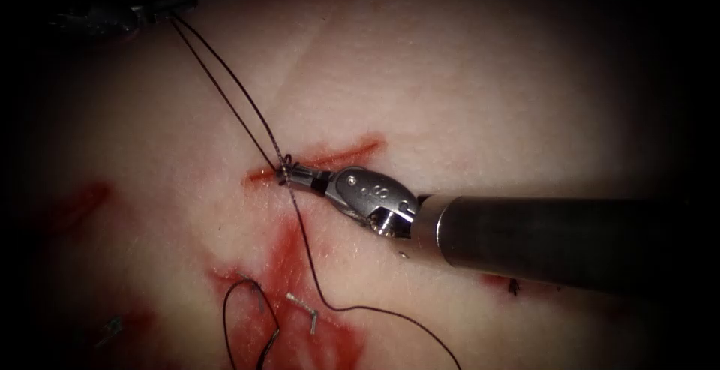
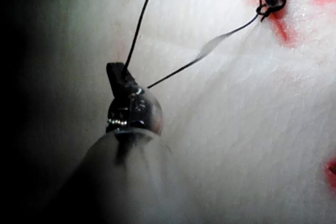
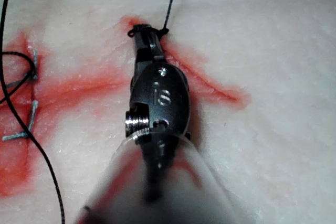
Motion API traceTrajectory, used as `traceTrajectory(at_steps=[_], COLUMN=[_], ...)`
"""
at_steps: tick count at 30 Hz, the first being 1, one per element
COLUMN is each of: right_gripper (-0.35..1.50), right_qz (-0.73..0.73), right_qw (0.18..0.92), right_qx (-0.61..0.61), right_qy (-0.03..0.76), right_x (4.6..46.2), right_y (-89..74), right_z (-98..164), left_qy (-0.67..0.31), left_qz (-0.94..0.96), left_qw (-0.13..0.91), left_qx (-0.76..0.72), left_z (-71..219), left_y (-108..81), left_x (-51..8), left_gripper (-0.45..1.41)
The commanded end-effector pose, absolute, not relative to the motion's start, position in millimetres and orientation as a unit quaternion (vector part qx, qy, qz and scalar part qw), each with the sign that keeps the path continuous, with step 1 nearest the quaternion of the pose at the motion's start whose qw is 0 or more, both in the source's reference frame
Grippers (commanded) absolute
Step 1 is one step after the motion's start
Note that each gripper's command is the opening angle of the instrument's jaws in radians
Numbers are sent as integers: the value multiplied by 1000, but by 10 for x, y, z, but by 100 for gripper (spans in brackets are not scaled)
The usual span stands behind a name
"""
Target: Wound Closure
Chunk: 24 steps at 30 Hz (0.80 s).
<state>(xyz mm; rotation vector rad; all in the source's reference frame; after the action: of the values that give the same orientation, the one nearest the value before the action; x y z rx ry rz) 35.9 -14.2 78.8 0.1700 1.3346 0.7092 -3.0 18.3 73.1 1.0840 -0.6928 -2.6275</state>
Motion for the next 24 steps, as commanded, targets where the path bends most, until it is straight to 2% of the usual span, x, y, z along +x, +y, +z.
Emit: traceTrajectory(at_steps=[1, 14, 24], right_gripper=[-35, -35, -35], right_qz=[321, 308, 302], right_qw=[725, 729, 731], right_qx=[79, 83, 84], right_qy=[604, 606, 606], right_x=[366, 362, 358], right_y=[-149, -157, -166], right_z=[795, 798, 802], left_qy=[-236, -293, -302], left_qz=[-892, -896, -900], left_qw=[111, 127, 135], left_qx=[368, 307, 283], left_z=[737, 720, 719], left_y=[188, 237, 253], left_x=[-35, -8, 11], left_gripper=[-45, -45, -45])
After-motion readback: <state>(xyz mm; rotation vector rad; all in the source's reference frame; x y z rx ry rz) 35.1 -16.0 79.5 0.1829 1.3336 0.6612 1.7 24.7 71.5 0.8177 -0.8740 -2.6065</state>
